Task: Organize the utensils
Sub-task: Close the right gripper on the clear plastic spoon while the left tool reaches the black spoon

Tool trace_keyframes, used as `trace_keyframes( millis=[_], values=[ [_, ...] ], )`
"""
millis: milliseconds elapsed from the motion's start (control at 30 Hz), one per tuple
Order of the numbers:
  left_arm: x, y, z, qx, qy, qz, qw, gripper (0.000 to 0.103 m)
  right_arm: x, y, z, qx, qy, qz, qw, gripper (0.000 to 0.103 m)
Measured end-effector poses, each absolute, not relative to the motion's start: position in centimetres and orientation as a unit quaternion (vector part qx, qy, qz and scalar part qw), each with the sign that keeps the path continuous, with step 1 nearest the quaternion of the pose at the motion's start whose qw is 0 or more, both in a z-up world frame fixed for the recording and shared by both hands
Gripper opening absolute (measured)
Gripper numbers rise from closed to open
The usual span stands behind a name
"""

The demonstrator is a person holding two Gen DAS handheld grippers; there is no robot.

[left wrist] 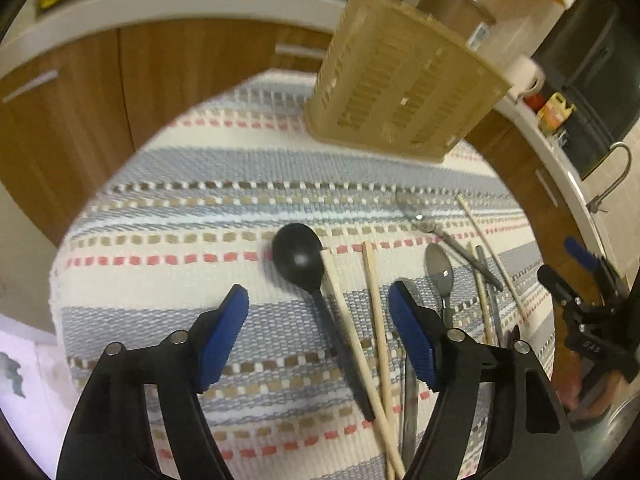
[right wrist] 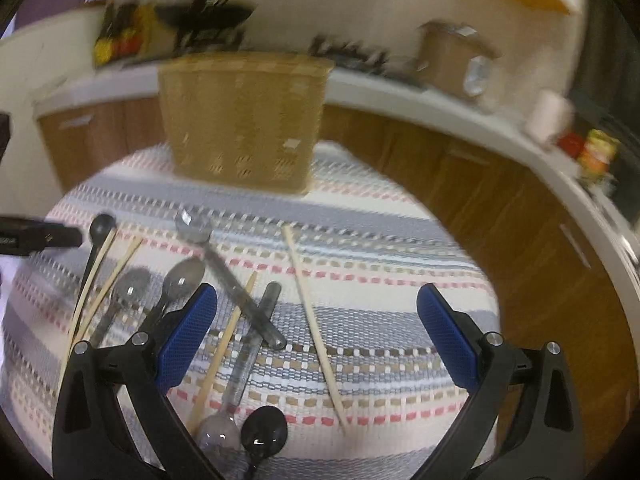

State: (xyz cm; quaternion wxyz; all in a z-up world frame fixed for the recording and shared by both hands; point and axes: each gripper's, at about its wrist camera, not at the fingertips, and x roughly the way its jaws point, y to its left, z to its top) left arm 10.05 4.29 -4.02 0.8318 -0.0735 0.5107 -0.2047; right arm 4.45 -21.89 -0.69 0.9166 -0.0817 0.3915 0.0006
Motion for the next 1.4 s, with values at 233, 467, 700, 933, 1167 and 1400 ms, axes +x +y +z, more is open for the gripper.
trace_keyframes(
  millis=[233, 467, 700, 933, 1167, 1400],
  values=[
    [14.2, 5.5, -4.9, -0.130, 0.559, -0.208, 0.792, 0.062, 8.9, -21.0, -1.0, -0.099, 0.472, 0.092, 0.871, 0.060],
    [15.0, 3.9, -5.2, -0.094, 0.573, -0.176, 0.795, 0.060, 12.6, -18.1, -3.1, -0.094, 0.531, 0.169, 0.825, 0.036],
    [13.8, 4.2, -5.3, -0.070, 0.571, -0.173, 0.800, 0.043, 13.8, -16.5, -4.2, -0.113, 0.545, 0.183, 0.810, 0.034],
    [11.8, 3.1, -5.4, 0.001, 0.548, -0.154, 0.822, 0.043, 13.8, -15.2, -5.0, -0.140, 0.547, 0.176, 0.806, 0.023],
    [11.2, 1.1, -5.4, 0.081, 0.527, -0.122, 0.837, 0.037, 14.5, -13.6, -6.2, -0.166, 0.555, 0.162, 0.799, 0.018],
    [12.0, 1.5, -5.1, 0.062, 0.518, -0.148, 0.840, 0.005, 15.9, -15.1, -6.3, -0.103, 0.568, 0.126, 0.807, 0.010]
  ],
)
